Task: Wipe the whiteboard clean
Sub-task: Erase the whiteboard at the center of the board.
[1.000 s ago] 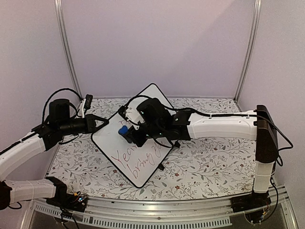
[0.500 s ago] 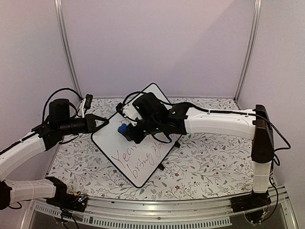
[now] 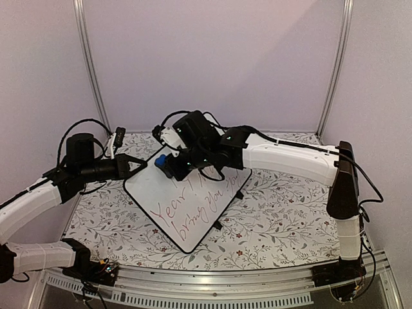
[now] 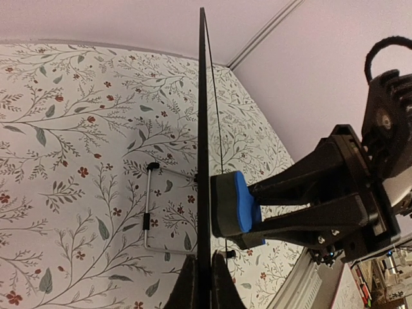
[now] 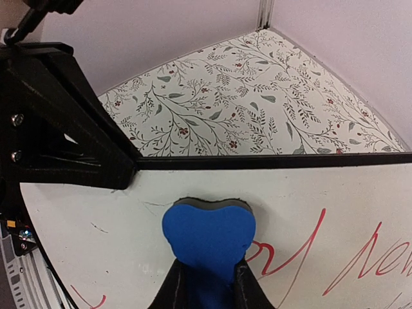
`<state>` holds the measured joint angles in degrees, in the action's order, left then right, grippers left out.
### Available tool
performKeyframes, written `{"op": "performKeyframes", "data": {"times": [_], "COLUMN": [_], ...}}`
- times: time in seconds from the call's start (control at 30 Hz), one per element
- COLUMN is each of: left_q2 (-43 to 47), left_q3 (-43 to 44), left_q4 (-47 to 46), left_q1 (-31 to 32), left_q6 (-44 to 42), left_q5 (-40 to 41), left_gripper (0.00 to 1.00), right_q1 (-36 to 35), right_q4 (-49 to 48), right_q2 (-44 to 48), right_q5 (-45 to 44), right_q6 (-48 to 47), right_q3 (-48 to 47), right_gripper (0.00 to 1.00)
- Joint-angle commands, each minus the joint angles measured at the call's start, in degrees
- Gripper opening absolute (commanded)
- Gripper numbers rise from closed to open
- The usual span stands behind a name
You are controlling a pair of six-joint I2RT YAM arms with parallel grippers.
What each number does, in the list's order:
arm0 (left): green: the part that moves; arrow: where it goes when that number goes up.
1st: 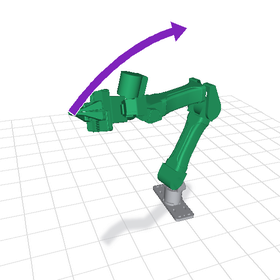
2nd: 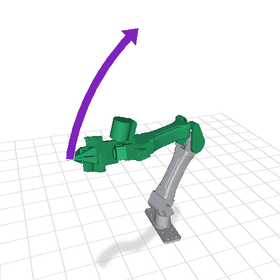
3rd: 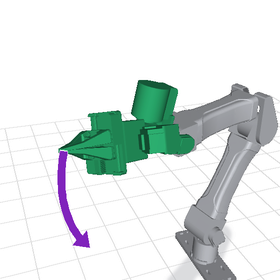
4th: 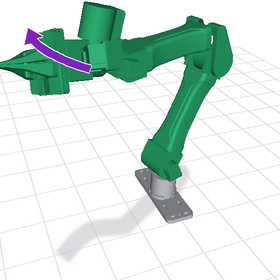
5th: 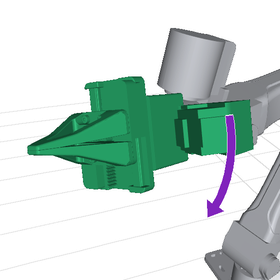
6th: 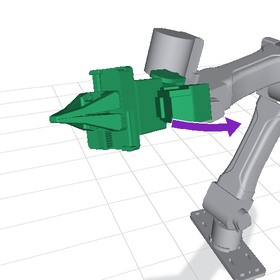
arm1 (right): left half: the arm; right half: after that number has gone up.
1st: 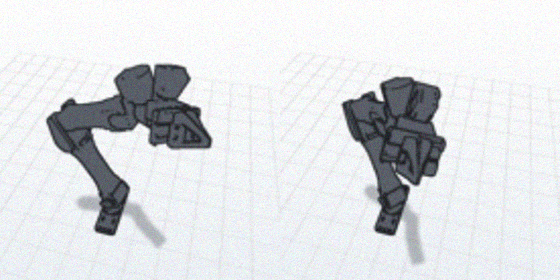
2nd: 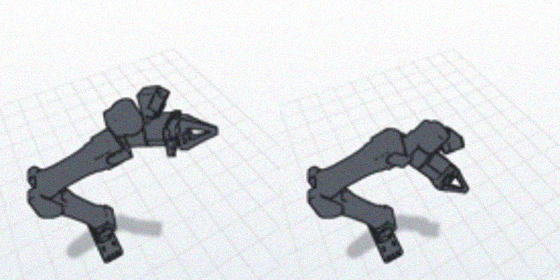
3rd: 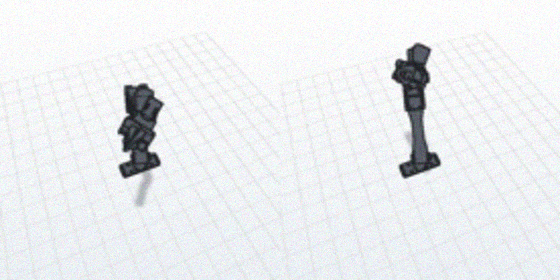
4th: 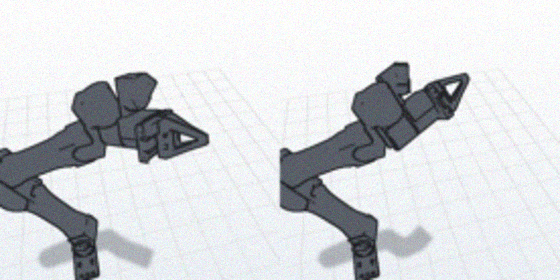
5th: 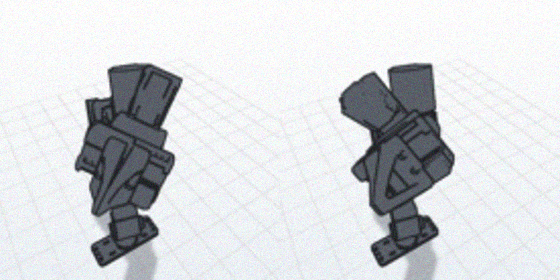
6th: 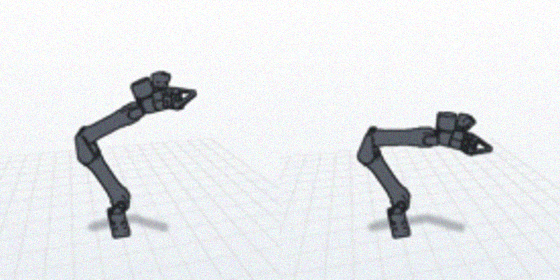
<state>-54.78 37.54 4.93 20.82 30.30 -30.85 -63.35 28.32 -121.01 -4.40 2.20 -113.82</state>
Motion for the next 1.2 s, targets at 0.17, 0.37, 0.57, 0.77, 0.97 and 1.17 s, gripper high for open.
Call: {"op": "performKeyframes", "data": {"times": [0.17, 0.37, 0.57, 0.77, 0.97, 1.17], "left_q2": [0.55, 0.69, 0.71, 0.86, 0.73, 0.64], "left_q3": [0.52, 0.53, 0.56, 0.43, 0.43, 0.43], "left_q4": [-3.97, -3.99, -3.97, -4.0, -3.96, -4.0], "left_q1": [0.94, 0.88, 0.84, 0.88, 0.83, 0.88], "left_q6": [-1.24, -1.17, -1.13, -1.12, -1.06, -1.08], "left_q5": [-5.44, -5.6, -5.56, -5.38, -5.36, -5.39], "left_gripper": [0.0, 0.0, 0.0, 0.0, 0.0, 0.0], "right_q1": [1.87, 1.9, 1.83, 1.83, 1.75, 1.16], "right_q4": [0.69, -0.41, -1.26, -1.84, -1.95, -1.65], "right_q2": [-2.6, -0.46, 1.44, 3.17, 4.33, 5.23], "right_q5": [-0.61, 1.46, 1.85, 2.64, 2.78, 1.61], "right_q6": [1.46, 2.35, 3.05, 3.84, 4.19, 3.84], "right_q3": [-0.24, 5.27, 9.56, 12.91, 15.47, 17.24], "right_gripper": [0.02, 0.02, 0.02, 0.02, 0.01, 0.01]}}
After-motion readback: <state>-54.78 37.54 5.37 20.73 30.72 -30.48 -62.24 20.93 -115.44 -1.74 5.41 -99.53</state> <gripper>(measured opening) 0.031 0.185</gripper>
